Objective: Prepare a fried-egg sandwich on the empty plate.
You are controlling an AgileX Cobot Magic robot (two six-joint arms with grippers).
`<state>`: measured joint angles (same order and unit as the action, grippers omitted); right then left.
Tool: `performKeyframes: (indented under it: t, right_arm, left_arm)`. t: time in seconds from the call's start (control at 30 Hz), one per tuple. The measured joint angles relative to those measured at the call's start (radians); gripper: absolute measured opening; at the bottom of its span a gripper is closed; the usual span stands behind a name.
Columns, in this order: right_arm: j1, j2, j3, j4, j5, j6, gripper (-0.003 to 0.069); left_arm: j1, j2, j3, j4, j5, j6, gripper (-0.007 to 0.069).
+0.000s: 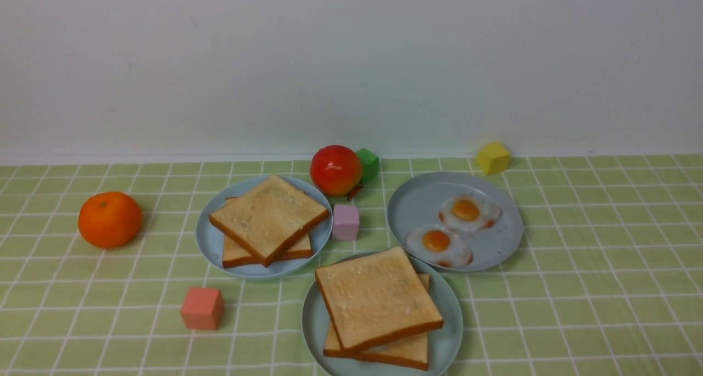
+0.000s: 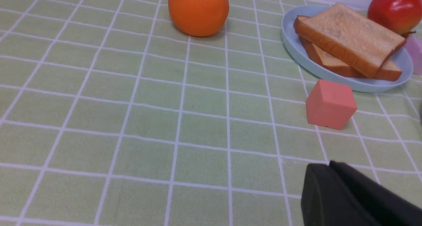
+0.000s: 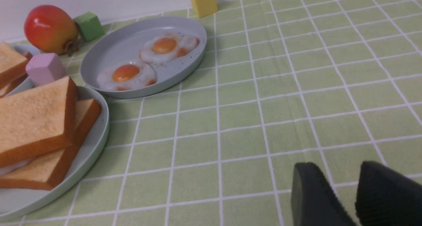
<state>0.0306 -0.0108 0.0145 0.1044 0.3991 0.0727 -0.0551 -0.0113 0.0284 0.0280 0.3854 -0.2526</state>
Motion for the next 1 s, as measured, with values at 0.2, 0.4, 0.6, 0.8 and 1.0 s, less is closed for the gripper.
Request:
performKeyframes:
  t: [0.2,0.4,0.6,0.8,1.0]
  right_arm:
    - [0.000,0.000,0.000,0.000,0.000,0.000,0.0238]
    - [0.000,0.000,0.001,0.000,-0.001,0.000,0.0238]
    - [0.000,0.000,0.001,0.000,-0.001,0.000,0.0238]
    - [0.000,0.000,0.001,0.000,-0.001,0.000,0.0238]
    - [0.000,0.000,0.001,0.000,-0.001,0.000,0.0238]
  left_arm:
    - [0.000,0.000,0.000,0.000,0.000,0.000,0.0033]
    - [0.000,0.000,0.000,0.000,0.000,0.000,0.0039]
    - [0.000,0.000,0.000,0.000,0.000,0.000,0.0039]
    - [0.000,0.000,0.000,0.000,0.000,0.000,0.0046]
    - [0.000,0.000,0.000,0.000,0.000,0.000,0.0054]
